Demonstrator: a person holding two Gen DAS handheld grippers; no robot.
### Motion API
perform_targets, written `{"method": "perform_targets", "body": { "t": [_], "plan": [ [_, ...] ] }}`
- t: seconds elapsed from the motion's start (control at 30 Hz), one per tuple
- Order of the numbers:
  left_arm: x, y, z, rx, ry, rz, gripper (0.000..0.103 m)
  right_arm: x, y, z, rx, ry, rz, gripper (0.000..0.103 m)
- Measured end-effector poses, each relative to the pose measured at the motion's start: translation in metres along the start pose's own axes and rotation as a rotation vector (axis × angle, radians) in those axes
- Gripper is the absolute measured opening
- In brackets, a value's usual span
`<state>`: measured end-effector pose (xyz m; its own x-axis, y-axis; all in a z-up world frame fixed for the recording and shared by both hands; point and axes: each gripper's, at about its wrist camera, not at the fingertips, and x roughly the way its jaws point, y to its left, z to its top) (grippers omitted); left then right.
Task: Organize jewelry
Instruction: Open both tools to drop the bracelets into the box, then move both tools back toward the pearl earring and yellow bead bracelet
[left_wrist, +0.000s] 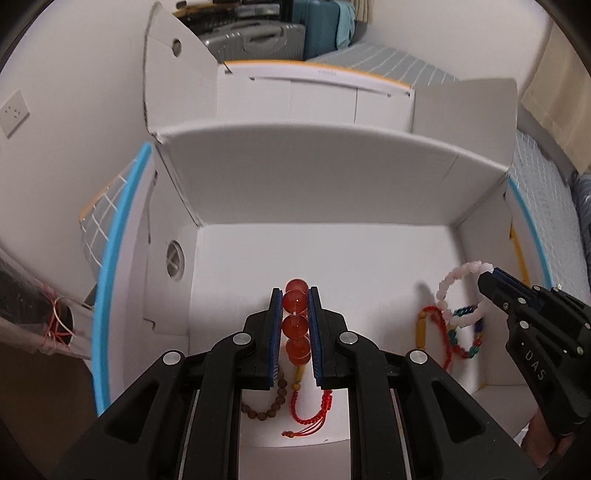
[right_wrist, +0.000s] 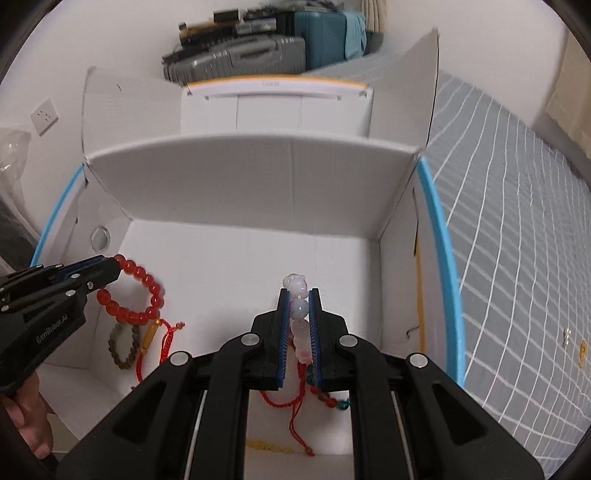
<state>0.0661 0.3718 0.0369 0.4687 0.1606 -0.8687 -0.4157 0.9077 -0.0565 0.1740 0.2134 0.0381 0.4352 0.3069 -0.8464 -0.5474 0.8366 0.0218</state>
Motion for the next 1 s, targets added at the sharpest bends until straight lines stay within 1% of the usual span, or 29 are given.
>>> {"method": "perform_targets", "body": {
  "t": [0.1,0.27,0.33,0.37,0.4,0.43,0.47,0.5,0.53,0.57,0.6,0.63,0.7,0.77,0.83,0.9,1.0],
  "plan": [
    [0.005,-0.001,-0.003,0.009,0.02,0.0,0.013,0.004,-0.001,-0.003,0.005,0.022,-0.005,0.01],
    [0.005,-0.004,-0.005,0.026,0.024,0.008,0.013,0.006,0.0,-0.001,0.01,0.036,0.002,0.01],
    [0.004,-0.003,-0.005,0.02,0.025,0.011,0.015,0.005,-0.001,-0.003,0.016,0.039,0.016,0.013],
    [0.003,-0.002,-0.005,0.01,0.028,0.017,0.016,0.004,-0.001,-0.002,0.017,0.042,0.03,0.019],
    [0.002,0.0,-0.004,0.0,0.031,0.024,0.021,0.003,-0.001,-0.001,0.019,0.041,0.042,0.032],
    [0.0,0.002,-0.004,-0.008,0.026,0.023,0.029,-0.002,-0.001,-0.001,0.021,0.027,0.049,0.038],
    [-0.002,0.003,-0.003,-0.013,0.019,0.024,0.034,-0.007,-0.001,-0.001,0.018,0.008,0.051,0.046],
    [-0.004,0.004,-0.003,-0.018,0.012,0.024,0.046,-0.011,0.0,-0.001,0.017,-0.005,0.052,0.05],
    [-0.009,0.005,-0.003,-0.026,-0.002,0.025,0.054,-0.017,0.0,-0.001,0.015,-0.022,0.058,0.052],
    [-0.012,0.006,-0.004,-0.03,-0.012,0.027,0.057,-0.02,0.0,0.0,0.015,-0.033,0.061,0.059],
    [-0.016,0.007,-0.004,-0.031,-0.025,0.035,0.062,-0.025,0.0,0.001,0.015,-0.047,0.063,0.066],
    [-0.019,0.007,-0.004,-0.031,-0.033,0.042,0.069,-0.029,0.0,0.002,0.014,-0.062,0.063,0.069],
    [-0.026,0.006,-0.003,-0.035,-0.058,0.042,0.076,-0.037,-0.001,0.002,0.009,-0.088,0.054,0.079],
    [-0.033,0.005,-0.002,-0.038,-0.077,0.035,0.081,-0.046,-0.004,0.002,0.01,-0.121,0.053,0.085],
    [-0.038,0.002,0.001,-0.038,-0.1,0.033,0.09,-0.055,-0.008,0.001,0.018,-0.146,0.06,0.088],
    [-0.044,-0.003,0.003,-0.036,-0.132,0.035,0.093,-0.061,-0.013,0.001,0.025,-0.163,0.061,0.094],
    [-0.05,-0.013,0.006,-0.02,-0.156,0.038,0.096,-0.073,-0.025,0.002,0.047,-0.207,0.05,0.095]
  ]
}}
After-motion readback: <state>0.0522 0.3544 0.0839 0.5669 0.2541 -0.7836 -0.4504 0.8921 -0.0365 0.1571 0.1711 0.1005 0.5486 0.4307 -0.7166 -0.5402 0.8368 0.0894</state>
